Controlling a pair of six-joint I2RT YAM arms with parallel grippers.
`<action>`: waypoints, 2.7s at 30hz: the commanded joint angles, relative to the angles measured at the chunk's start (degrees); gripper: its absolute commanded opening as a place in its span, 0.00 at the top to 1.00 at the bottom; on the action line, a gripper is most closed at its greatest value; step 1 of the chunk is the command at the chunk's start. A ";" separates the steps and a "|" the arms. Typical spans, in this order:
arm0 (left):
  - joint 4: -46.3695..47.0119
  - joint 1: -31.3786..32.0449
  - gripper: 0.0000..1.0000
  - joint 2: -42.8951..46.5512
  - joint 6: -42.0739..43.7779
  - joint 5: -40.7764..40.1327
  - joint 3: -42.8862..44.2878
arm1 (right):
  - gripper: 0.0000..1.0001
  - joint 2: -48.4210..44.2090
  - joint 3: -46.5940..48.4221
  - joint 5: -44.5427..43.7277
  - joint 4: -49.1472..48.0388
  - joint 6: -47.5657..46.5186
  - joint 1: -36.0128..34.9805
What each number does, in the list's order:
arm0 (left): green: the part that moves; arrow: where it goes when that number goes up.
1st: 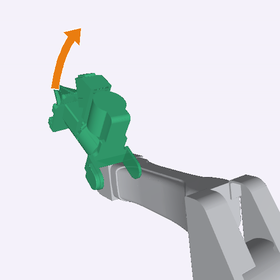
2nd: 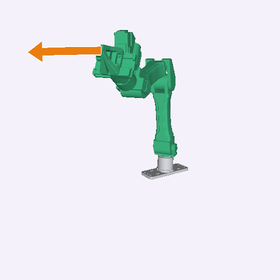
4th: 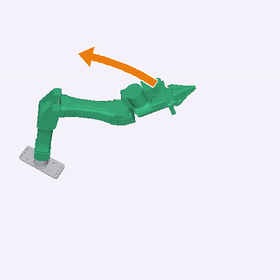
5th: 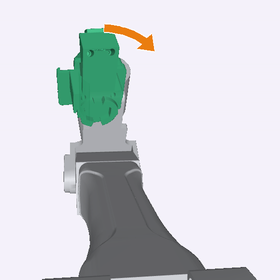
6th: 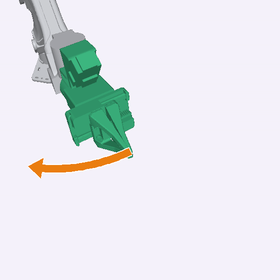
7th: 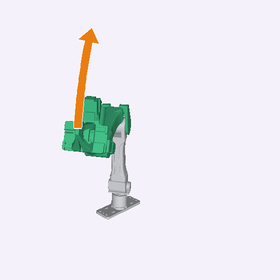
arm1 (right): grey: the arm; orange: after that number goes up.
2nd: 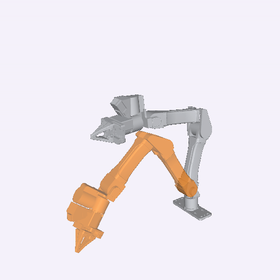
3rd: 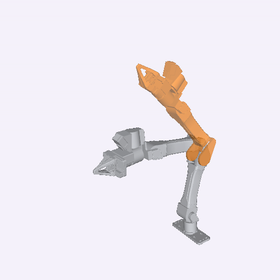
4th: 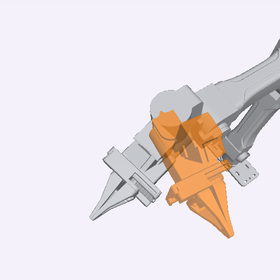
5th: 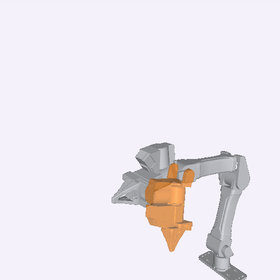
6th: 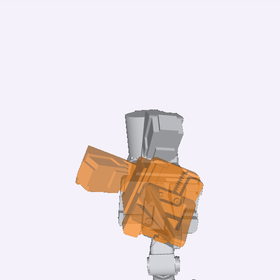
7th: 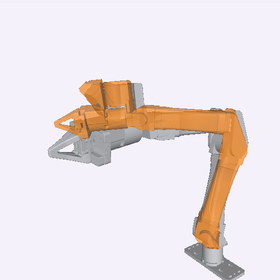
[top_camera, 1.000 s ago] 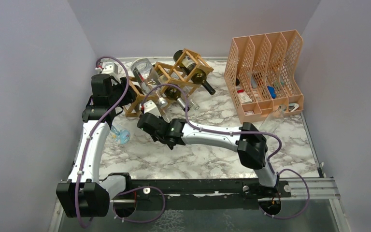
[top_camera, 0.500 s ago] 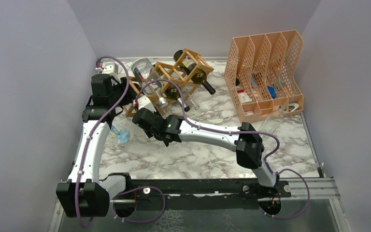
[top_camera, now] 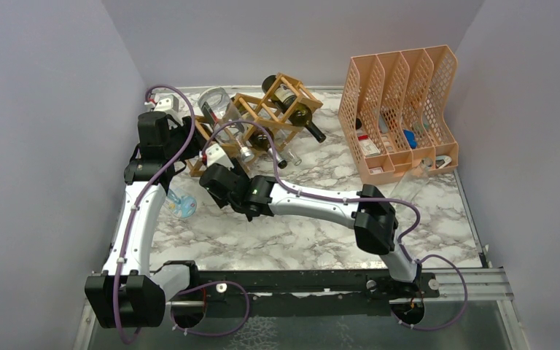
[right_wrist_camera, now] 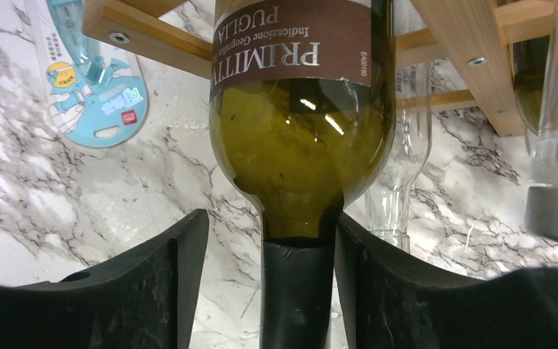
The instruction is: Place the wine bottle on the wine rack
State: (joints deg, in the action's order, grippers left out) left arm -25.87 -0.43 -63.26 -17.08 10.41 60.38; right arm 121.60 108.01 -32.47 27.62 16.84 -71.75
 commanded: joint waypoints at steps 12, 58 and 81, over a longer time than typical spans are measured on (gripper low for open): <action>3.39 0.72 0.41 1.19 -1.02 5.39 2.89 | 0.27 -9.04 -8.04 1.74 -6.03 1.06 -1.03; -0.17 0.74 0.37 5.91 1.09 5.03 4.53 | 0.72 -17.06 -25.15 14.13 -14.81 5.22 2.72; -1.70 0.72 0.36 9.02 2.27 7.12 4.77 | 0.29 -36.81 -32.57 11.42 -12.84 1.70 4.53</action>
State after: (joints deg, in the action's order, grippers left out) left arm -26.57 0.14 -56.05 -15.49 15.42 63.33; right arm 90.00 75.37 -16.10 16.10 18.98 -68.58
